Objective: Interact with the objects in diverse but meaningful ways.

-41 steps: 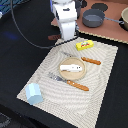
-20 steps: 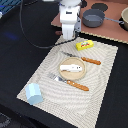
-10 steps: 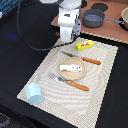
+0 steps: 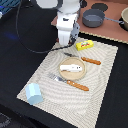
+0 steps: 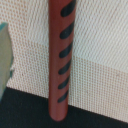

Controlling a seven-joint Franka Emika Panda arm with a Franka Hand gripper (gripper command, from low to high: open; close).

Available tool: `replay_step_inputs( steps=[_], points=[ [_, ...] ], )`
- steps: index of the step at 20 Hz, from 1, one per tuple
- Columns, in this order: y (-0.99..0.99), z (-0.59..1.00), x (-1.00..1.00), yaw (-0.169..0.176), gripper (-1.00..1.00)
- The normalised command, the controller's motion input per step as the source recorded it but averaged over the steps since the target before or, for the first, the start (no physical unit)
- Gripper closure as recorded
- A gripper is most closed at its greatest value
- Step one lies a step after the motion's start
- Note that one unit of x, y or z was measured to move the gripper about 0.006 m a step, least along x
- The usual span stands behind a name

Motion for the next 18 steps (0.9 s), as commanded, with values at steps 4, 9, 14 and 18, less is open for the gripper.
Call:
replay_step_inputs(
  steps=[4,9,14,18],
  points=[
    [-0.02,1.0,-0.1,-0.057,-1.0],
    [-0.54,0.62,-0.01,-0.061,-1.0],
    [-0.82,0.04,0.0,-0.052,-1.0],
    [-0.88,0.1,0.06,-0.036,-1.0]
  ],
)
